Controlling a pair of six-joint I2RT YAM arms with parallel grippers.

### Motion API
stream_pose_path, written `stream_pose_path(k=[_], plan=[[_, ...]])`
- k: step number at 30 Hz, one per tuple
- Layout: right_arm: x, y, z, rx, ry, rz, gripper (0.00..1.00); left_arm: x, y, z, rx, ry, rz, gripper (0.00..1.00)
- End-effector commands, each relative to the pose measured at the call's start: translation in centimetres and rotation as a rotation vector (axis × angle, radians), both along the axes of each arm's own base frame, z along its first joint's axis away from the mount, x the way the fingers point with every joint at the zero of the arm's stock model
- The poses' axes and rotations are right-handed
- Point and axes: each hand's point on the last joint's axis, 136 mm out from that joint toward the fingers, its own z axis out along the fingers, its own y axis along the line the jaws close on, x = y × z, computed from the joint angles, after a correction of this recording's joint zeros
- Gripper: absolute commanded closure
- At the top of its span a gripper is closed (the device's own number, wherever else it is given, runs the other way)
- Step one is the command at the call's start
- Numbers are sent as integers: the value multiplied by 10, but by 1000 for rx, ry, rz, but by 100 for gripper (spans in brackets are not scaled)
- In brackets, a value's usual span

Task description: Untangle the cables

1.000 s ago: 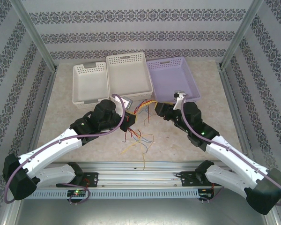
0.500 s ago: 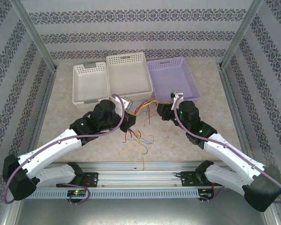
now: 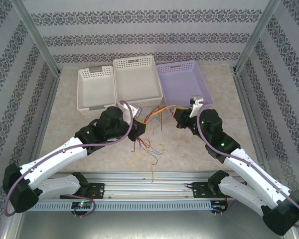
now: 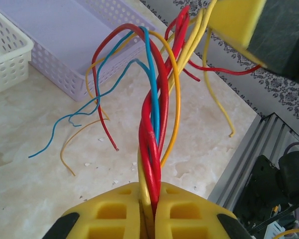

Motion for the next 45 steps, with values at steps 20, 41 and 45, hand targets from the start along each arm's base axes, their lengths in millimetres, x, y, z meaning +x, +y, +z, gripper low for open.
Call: stream_pose_path(k=[20, 41, 45], plan=[[-23, 1, 58, 156, -139, 182, 100, -11, -14, 29, -189, -75, -73, 24], [-43, 38, 38, 55, -127, 381, 100, -6, -33, 90, -438, -34, -184, 2], [-44, 44, 39, 42, -136, 392, 100, -2, -42, 84, -411, 0, -204, 0]])
